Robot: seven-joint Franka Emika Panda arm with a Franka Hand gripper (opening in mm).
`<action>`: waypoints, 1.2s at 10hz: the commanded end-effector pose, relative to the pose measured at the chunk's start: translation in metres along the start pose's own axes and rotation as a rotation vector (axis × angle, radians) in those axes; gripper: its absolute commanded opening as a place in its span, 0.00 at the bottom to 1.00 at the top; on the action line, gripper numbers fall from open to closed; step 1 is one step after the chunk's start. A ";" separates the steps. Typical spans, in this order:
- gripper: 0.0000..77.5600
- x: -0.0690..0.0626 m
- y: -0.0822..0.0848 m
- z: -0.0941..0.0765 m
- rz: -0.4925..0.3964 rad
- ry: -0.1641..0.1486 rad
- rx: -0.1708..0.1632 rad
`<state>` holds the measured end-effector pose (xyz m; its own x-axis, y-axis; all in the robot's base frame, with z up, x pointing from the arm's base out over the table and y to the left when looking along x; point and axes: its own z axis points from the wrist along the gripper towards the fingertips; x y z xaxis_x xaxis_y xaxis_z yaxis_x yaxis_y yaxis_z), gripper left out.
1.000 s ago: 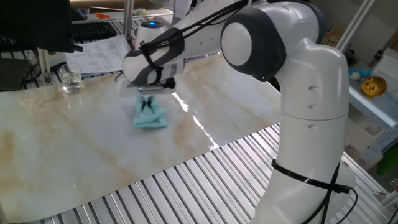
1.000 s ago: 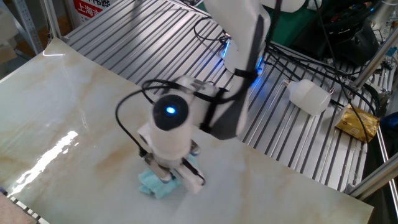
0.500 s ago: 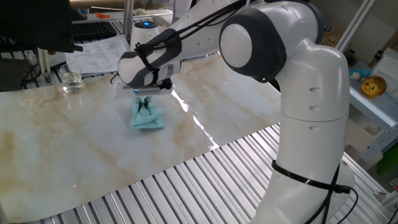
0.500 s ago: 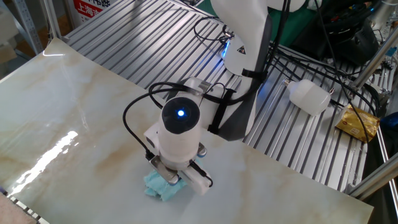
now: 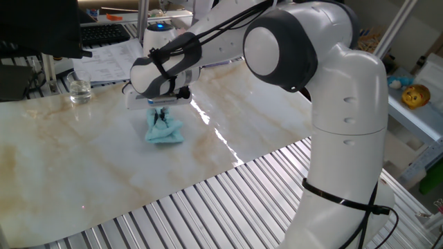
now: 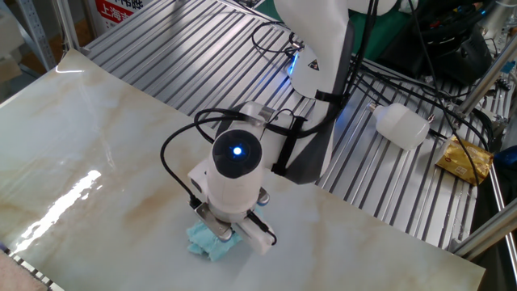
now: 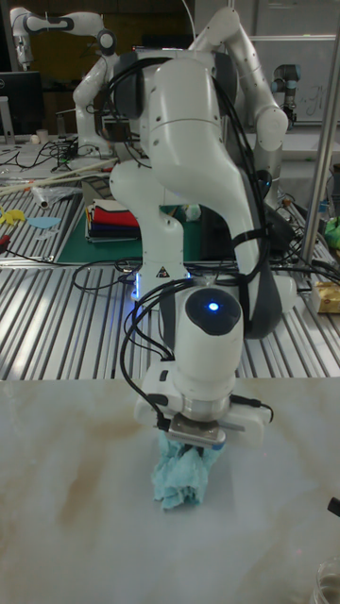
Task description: Clean the tabletop with a sponge
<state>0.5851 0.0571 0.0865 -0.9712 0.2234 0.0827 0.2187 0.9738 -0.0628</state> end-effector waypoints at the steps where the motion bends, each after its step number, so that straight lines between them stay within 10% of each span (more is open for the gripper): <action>1: 0.02 -0.028 0.006 0.008 -0.011 -0.013 -0.004; 12: 0.02 -0.079 -0.014 0.005 -0.060 -0.019 0.001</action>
<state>0.6552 0.0359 0.0824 -0.9803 0.1837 0.0720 0.1796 0.9819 -0.0595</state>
